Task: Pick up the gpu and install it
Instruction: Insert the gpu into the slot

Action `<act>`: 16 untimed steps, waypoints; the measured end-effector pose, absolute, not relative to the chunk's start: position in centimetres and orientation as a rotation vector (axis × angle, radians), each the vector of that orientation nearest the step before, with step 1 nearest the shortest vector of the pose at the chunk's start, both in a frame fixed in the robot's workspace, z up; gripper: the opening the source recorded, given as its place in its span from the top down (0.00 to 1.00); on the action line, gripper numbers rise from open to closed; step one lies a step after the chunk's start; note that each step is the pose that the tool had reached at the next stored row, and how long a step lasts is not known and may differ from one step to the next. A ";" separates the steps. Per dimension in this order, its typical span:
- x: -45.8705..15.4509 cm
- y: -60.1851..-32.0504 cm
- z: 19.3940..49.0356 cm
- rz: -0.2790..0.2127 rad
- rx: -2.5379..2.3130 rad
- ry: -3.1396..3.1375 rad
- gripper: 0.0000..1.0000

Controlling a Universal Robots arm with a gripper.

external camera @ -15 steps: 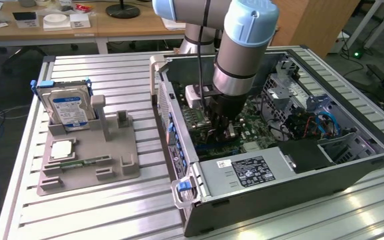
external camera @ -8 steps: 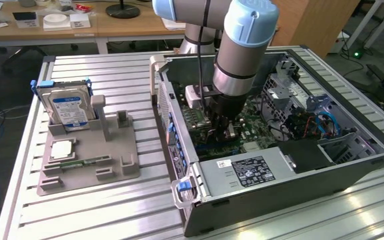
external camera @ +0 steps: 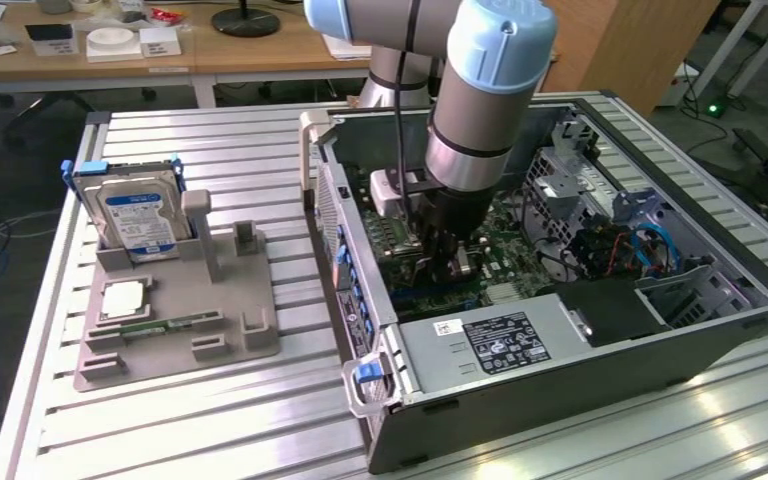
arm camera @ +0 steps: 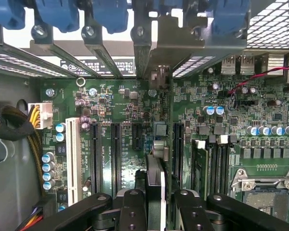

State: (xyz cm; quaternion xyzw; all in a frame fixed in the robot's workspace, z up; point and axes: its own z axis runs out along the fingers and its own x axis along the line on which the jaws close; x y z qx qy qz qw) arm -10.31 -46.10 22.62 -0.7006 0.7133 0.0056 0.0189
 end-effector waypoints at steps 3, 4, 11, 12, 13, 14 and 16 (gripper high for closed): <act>-10.3 -46.1 22.7 0.017 -2.174 2.213 0.73; -10.3 -46.1 22.7 0.017 -2.174 2.213 0.73; -10.3 -46.1 22.5 0.017 -2.175 2.214 0.73; -10.3 -46.1 22.4 0.017 -2.174 2.214 0.73; -10.3 -46.1 22.4 0.017 -2.174 2.214 0.73; -10.3 -46.1 22.4 0.017 -2.174 2.214 0.73; -10.3 -46.1 22.2 0.017 -2.174 2.213 0.73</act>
